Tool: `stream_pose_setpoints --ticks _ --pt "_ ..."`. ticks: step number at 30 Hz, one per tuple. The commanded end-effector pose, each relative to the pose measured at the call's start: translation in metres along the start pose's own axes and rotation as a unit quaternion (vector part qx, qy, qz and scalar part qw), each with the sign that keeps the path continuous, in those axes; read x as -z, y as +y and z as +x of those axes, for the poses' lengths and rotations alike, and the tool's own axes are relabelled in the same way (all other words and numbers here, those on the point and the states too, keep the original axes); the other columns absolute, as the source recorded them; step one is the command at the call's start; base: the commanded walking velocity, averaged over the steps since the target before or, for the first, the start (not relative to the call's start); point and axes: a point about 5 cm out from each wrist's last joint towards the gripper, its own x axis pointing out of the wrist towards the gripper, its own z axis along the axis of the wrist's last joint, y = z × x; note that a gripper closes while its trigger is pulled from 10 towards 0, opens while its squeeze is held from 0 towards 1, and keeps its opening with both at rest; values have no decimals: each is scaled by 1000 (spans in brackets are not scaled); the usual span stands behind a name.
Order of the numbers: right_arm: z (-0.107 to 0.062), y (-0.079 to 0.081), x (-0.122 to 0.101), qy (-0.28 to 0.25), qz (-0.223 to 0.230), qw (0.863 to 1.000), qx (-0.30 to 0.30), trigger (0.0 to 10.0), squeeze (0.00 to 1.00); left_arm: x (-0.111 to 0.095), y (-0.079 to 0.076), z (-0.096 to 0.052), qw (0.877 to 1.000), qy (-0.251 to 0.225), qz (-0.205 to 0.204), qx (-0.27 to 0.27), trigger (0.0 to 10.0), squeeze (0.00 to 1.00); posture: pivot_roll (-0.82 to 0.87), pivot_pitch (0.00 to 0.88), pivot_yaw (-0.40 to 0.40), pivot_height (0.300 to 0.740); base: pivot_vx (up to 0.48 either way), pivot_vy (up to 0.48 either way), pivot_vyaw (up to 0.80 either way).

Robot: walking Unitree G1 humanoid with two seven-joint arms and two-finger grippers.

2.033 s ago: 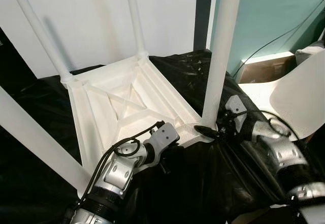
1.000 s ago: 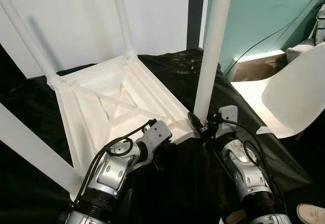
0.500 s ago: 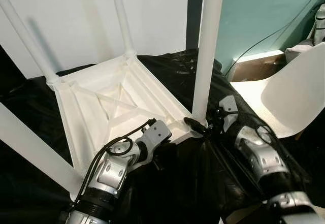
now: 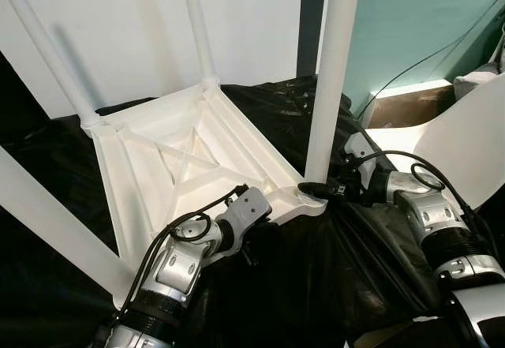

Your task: Building children table

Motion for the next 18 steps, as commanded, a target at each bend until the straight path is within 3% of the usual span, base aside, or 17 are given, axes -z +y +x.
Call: stream_pose_setpoints --ticks 1,2,4,5,6,8,13,14,15,16,17,18 --pt "22 25 2 -22 20 997 -64 0 0 49 -13 6 993 83 -75 -35 10000 0 152 0 -19 740 0 0 0" --pt "22 25 2 -22 20 997 -64 0 0 49 -13 6 993 83 -75 -35 10000 0 152 0 -19 740 0 0 0" --pt "33 32 1 -81 52 992 79 0 0 50 -13 6 993 83 -76 -36 10000 0 148 0 -21 740 0 0 0" --pt "33 32 1 -81 52 992 79 0 0 50 -13 6 993 83 -76 -36 10000 0 148 0 -21 740 0 0 0" --pt "34 36 1 -109 68 979 159 0 0 50 -13 6 993 82 -77 -36 10000 0 145 0 -17 740 0 0 0" --pt "34 43 2 -137 91 955 248 0 0 49 -13 7 993 82 -76 -35 10000 0 138 0 -12 740 0 0 0" --pt "36 46 6 -143 117 932 311 0 0 46 -12 9 994 81 -69 -28 10000 0 131 0 -5 740 0 0 0" --pt "39 46 7 -140 122 934 306 3451 0 45 -11 9 994 80 -67 -25 10000 0 124 0 1 740 0 0 0" --pt "39 46 7 -140 122 934 306 3451 0 45 -11 9 994 80 -67 -25 10000 0 124 0 1 740 0 0 0" --pt "41 47 7 -134 123 939 293 9137 0 44 -11 10 994 77 -69 -21 10000 0 124 0 1 740 0 0 0" --pt "41 47 7 -134 123 939 293 9137 0 44 -11 10 994 77 -69 -21 10000 0 124 0 1 740 0 0 0" --pt "44 49 6 -128 121 944 279 10000 0 42 -11 9 995 69 -72 -18 10000 176 124 0 1 740 0 0 0"
